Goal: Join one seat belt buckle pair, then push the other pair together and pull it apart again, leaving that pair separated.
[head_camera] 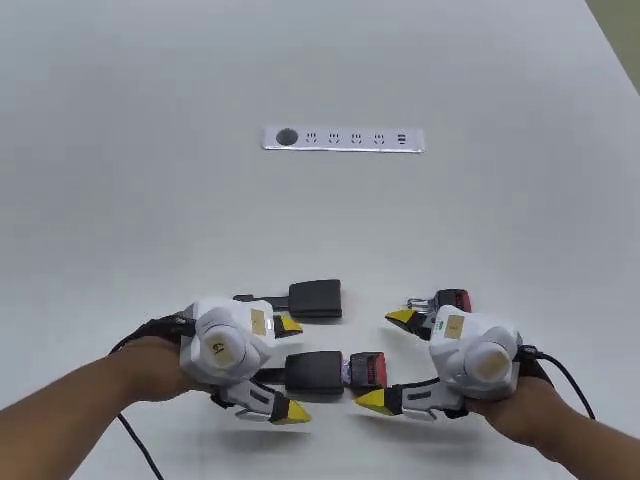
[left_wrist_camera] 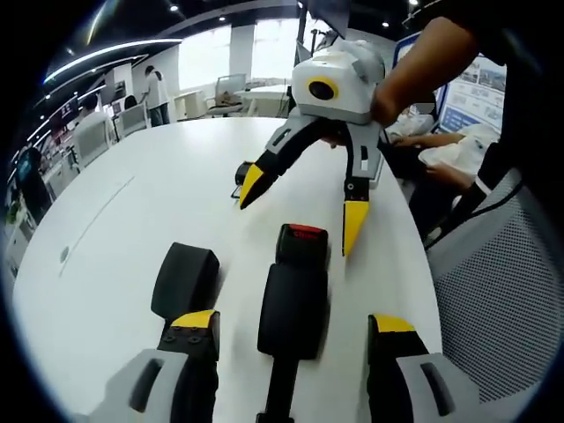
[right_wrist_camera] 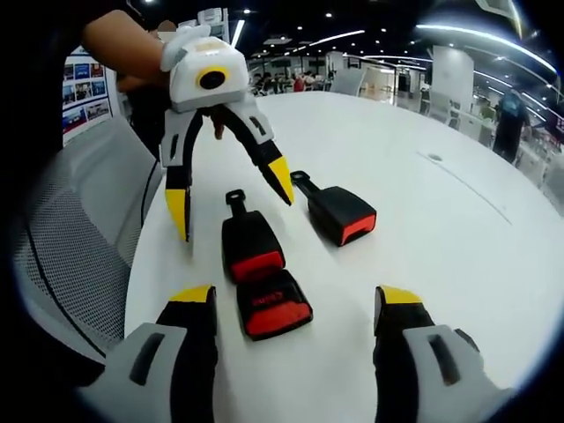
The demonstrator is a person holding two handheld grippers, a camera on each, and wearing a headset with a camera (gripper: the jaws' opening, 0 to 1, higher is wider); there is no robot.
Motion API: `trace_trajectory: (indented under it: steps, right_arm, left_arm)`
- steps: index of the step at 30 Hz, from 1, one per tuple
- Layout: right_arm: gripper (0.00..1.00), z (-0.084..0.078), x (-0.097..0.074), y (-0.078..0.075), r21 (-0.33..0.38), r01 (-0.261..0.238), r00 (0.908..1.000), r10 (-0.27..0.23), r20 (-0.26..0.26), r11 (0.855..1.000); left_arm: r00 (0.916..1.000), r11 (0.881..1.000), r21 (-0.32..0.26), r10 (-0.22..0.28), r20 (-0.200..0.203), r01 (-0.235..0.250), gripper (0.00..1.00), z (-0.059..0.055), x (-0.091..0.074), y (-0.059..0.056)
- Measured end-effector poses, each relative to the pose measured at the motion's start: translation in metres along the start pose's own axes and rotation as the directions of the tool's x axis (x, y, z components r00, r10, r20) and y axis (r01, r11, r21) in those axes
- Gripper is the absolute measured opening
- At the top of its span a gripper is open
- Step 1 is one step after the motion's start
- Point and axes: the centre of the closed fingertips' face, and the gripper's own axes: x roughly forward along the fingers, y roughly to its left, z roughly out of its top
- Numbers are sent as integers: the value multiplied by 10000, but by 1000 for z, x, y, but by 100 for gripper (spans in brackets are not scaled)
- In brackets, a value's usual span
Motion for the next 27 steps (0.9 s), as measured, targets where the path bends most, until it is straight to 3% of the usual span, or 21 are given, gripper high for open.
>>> trace_trajectory:
  steps: [8, 16, 21, 27]
  right_arm:
    - [74, -2, -20, -18, 159, 375, 9990, -379, 229, 9992]
    - [77, -7, -41, -55, 397, 971, 9946, -985, 340, 9945]
    - [75, -21, -50, -80, 398, 1213, 9926, -1216, 53, 9918]
    - [70, -36, -55, -94, -28, 1155, 9921, -1155, -485, 9933]
  left_arm:
    - [9969, 9977, -69, 670, 401, -668, 80, 11, -10, 25]
    - [9916, 9928, -80, 1202, 476, -1199, 82, 15, -17, 53]
    - [9894, 9905, -185, 1370, 483, -1362, 82, 17, -15, 70]
    - [9903, 9908, -85, 1354, 322, -1352, 81, 18, -8, 83]
